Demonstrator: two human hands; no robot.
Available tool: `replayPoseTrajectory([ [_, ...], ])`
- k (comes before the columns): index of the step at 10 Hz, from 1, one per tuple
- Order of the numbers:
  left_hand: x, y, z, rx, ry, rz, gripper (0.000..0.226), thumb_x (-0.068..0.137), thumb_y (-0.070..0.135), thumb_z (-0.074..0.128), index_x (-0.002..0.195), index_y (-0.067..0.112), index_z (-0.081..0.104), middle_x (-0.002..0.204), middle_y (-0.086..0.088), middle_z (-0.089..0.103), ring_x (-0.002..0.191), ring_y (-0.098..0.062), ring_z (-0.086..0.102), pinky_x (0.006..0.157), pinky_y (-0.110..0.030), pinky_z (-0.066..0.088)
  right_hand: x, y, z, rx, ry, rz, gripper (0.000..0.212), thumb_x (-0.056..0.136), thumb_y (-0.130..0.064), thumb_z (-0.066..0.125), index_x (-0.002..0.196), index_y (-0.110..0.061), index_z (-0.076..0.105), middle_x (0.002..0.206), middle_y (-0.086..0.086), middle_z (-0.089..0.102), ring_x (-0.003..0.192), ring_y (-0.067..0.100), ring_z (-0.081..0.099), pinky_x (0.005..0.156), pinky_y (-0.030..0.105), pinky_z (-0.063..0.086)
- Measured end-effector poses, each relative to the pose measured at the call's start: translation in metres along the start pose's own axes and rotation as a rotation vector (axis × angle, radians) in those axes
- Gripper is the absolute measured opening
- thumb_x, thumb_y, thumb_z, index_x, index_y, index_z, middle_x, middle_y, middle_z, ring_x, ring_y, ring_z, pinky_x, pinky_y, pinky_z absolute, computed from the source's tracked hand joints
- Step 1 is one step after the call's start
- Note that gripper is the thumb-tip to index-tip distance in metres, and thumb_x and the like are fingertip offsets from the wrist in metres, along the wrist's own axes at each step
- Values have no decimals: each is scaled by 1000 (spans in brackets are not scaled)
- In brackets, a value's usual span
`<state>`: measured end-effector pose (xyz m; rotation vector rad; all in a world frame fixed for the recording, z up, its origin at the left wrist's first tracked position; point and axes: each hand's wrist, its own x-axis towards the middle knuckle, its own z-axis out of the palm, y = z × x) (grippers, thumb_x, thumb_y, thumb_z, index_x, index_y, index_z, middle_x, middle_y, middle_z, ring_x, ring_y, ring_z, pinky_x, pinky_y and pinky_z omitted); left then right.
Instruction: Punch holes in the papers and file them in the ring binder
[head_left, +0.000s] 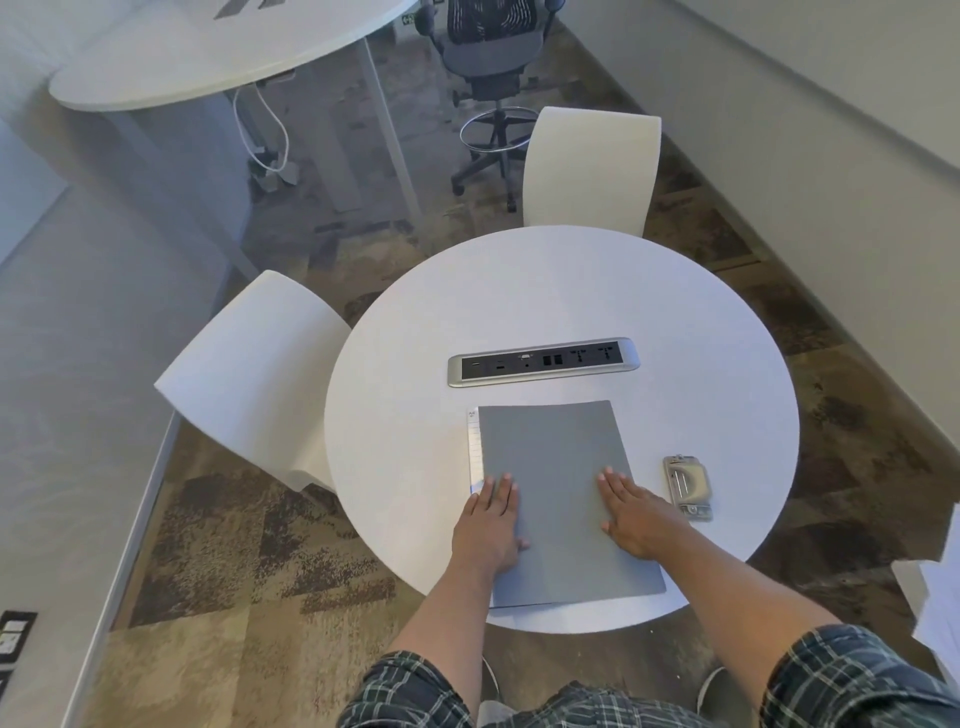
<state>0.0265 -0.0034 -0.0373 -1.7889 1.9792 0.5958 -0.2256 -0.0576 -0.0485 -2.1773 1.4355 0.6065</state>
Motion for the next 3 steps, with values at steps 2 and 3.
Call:
replayPoseTrajectory([
  [2,2,12,-24,-62,45,-3,67,101,41,53,156,8,35,167,-5,24,155,-27,22,128,-45,15,-6,-2,-5,11,130,39,68,105,-51,33,162,-17,19,171,-1,15,156,14,15,125,33,18],
  [3,0,13,-40,-67,90,8,52,99,39,52,142,10,53,155,-4,44,147,-22,37,126,-43,18,-8,-7,-5,-28,230,37,70,105,-55,27,162,-16,18,171,1,12,157,16,11,126,35,14],
])
